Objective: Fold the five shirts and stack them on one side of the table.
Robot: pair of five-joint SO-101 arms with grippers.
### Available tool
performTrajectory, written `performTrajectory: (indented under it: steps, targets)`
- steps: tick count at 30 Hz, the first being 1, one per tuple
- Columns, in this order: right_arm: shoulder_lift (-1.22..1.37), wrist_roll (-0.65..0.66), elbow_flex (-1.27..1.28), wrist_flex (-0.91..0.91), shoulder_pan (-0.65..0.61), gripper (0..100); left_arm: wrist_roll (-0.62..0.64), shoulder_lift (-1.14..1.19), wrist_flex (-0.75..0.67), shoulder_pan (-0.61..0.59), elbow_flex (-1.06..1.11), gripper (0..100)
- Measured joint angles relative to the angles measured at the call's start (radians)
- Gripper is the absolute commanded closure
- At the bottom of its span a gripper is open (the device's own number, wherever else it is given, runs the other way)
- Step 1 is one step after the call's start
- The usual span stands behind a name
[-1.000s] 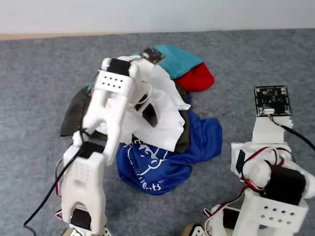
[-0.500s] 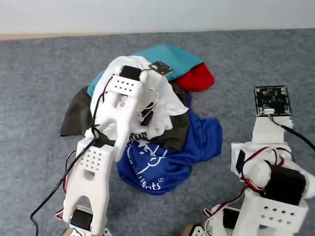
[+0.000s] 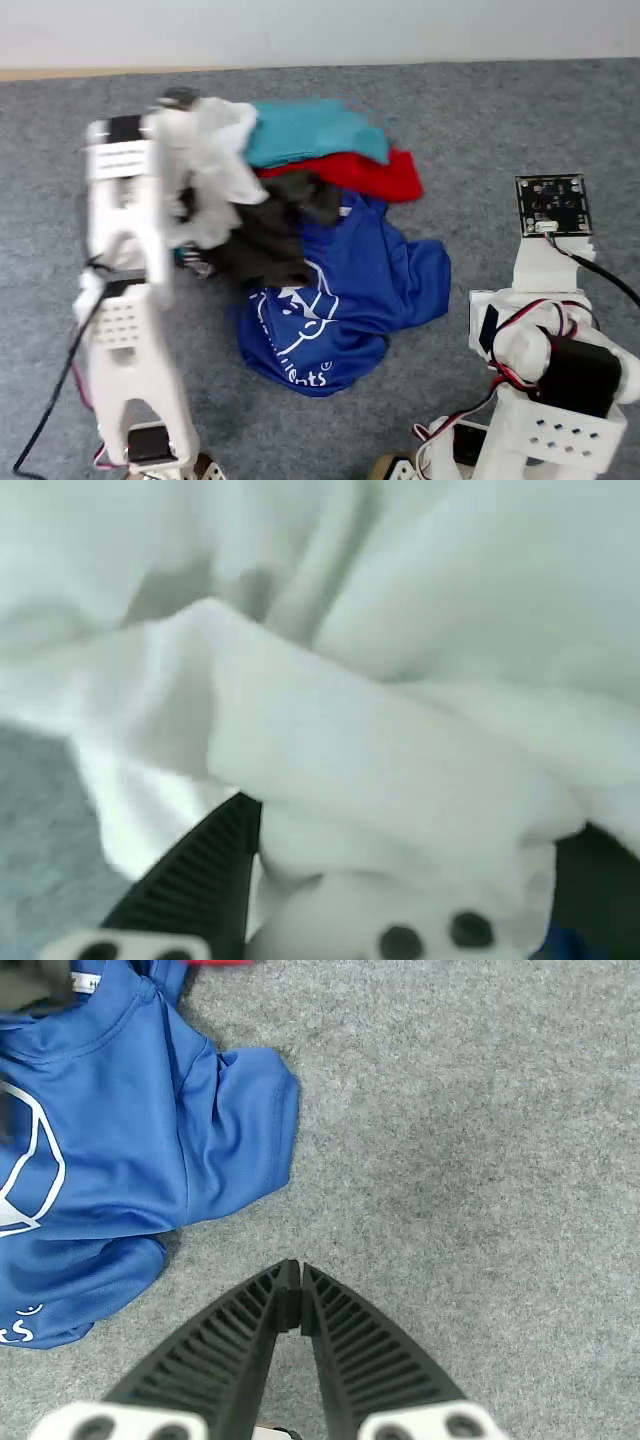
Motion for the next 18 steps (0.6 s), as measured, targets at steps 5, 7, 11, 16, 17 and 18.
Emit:
performTrajectory:
  steps: [5, 7, 11, 16, 17, 18]
  targets:
    - [0.0, 0.0, 0.0, 0.0, 0.0, 98.9, -0.038, -0.025, 0.0, -0.209, 0.002, 100]
    - [0.0, 0.0, 0.0, 0.0, 0.0, 98.9, -0.054, -0.038, 0.0, -0.29, 0.002, 100]
    - [0.0, 0.0, 0.0, 0.0, 0.0, 98.9, -0.086, -0.084, 0.0, -0.442, 0.003, 100]
    - [0.0, 0.0, 0.0, 0.0, 0.0, 98.9, -0.121, -0.143, 0.002, -0.589, 0.003, 100]
    - [0.0, 0.0, 0.0, 0.0, 0.0, 98.9, -0.13, -0.153, 0.003, -0.608, 0.003, 100]
    - [0.0, 0.0, 0.0, 0.0, 0.0, 98.9, -0.14, -0.161, 0.003, -0.621, 0.003, 100]
